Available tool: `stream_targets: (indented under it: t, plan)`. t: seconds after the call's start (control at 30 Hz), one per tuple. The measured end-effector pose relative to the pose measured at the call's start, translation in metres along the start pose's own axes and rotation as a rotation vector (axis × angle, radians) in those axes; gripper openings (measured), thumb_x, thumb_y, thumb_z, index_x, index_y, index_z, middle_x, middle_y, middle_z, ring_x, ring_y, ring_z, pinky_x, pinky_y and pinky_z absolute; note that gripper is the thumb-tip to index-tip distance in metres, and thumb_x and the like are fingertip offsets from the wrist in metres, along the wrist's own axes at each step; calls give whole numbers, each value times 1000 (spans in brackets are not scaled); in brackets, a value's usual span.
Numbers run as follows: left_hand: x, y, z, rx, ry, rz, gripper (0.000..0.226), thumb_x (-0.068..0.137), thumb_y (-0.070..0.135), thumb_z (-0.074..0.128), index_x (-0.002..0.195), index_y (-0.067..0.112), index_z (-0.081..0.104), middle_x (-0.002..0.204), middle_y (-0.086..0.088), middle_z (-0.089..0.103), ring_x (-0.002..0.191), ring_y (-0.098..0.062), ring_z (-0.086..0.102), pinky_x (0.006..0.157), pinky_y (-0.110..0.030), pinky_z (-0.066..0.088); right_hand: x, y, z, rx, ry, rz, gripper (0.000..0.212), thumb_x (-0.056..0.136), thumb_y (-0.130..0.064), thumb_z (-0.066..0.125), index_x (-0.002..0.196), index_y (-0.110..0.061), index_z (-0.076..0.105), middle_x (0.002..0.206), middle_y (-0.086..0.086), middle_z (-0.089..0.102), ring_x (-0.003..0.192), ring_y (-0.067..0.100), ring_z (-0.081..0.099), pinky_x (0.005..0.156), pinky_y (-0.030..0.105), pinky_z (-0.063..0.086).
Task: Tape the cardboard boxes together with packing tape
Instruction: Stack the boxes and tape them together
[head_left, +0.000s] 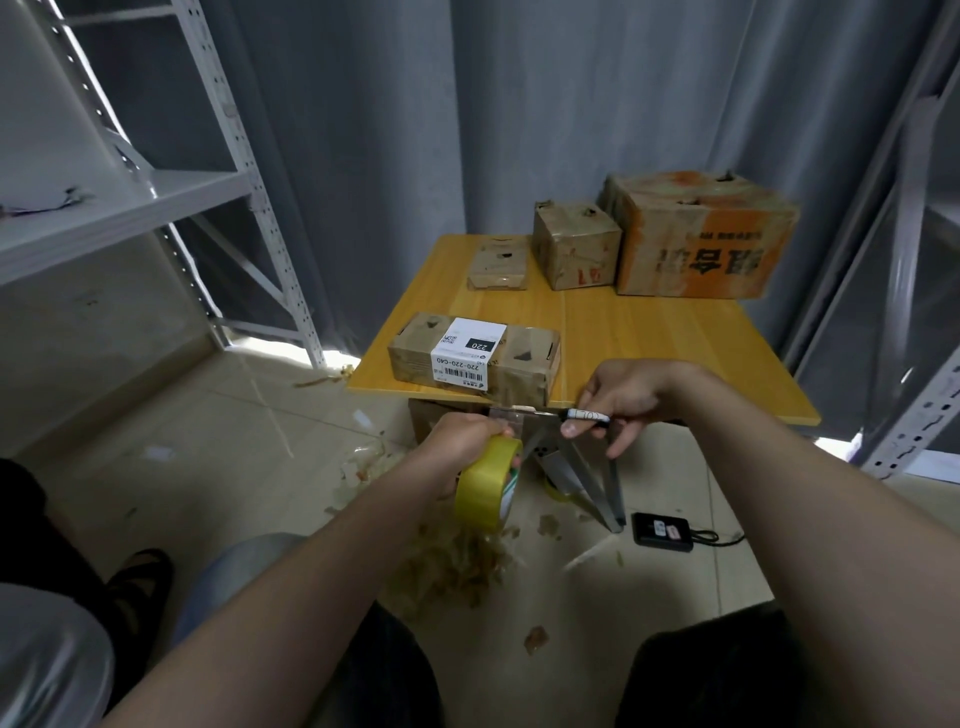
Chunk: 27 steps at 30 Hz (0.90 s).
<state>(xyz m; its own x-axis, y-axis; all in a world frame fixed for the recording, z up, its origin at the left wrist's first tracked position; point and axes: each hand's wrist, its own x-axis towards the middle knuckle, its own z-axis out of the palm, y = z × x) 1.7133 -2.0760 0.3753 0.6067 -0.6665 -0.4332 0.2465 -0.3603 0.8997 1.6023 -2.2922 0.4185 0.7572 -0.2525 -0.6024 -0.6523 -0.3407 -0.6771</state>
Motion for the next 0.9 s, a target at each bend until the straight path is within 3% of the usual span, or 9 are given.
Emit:
stream_targets:
  t: [0.1, 0.23, 0.37, 0.43, 0.53, 0.67, 0.9]
  plan:
    - [0, 0, 1, 0, 4, 5, 13, 101, 10, 61, 99, 1, 69, 83, -25, 70, 52, -26, 65, 55, -28, 57, -2, 0, 2, -2, 23, -3, 33, 59, -32, 98, 75, -9, 81, 65, 7, 65, 49, 10, 59, 60, 30, 63]
    - [-1, 0, 0, 0, 8, 2, 13, 102, 11, 60, 100, 1, 69, 86, -26, 71, 57, -27, 66, 60, -29, 58, -4, 0, 6, -7, 53, -15, 49, 56, -34, 97, 89, -3, 77, 65, 7, 65, 48, 9, 57, 57, 29, 62]
    - [-1, -1, 0, 0, 8, 9, 13, 102, 11, 60, 102, 1, 68, 88, -26, 71, 60, -28, 65, 65, -32, 58, -6, 0, 11, 15, 49, -16, 41, 65, -31, 95, 89, -4, 75, 65, 6, 64, 47, 8, 56, 56, 28, 61]
    - [-2, -1, 0, -7, 12, 8, 12, 102, 10, 60, 102, 0, 68, 88, -26, 70, 58, -28, 65, 61, -31, 57, -6, 0, 13, 18, 48, -11, 39, 66, -31, 94, 89, -5, 75, 65, 7, 65, 47, 8, 56, 56, 28, 61]
    - [-2, -2, 0, 1, 26, 8, 13, 101, 9, 60, 98, 1, 69, 87, -27, 70, 54, -27, 65, 55, -29, 57, -7, -1, 15, 35, 36, 8, 42, 68, -30, 93, 95, -4, 75, 67, 7, 64, 47, 8, 54, 58, 29, 62]
    - [2, -4, 0, 31, 40, 17, 14, 101, 12, 60, 96, 3, 70, 84, -24, 72, 58, -28, 66, 65, -33, 57, -7, -3, 17, 41, 7, 35, 49, 73, -28, 92, 106, 2, 73, 69, 8, 65, 49, 8, 49, 65, 32, 63]
    - [7, -6, 1, 34, 48, 21, 14, 100, 13, 62, 99, 3, 71, 81, -23, 74, 62, -29, 67, 71, -38, 61, -9, -10, 24, 39, -21, 10, 31, 82, -26, 88, 99, -6, 71, 64, 4, 67, 50, 8, 61, 60, 31, 62]
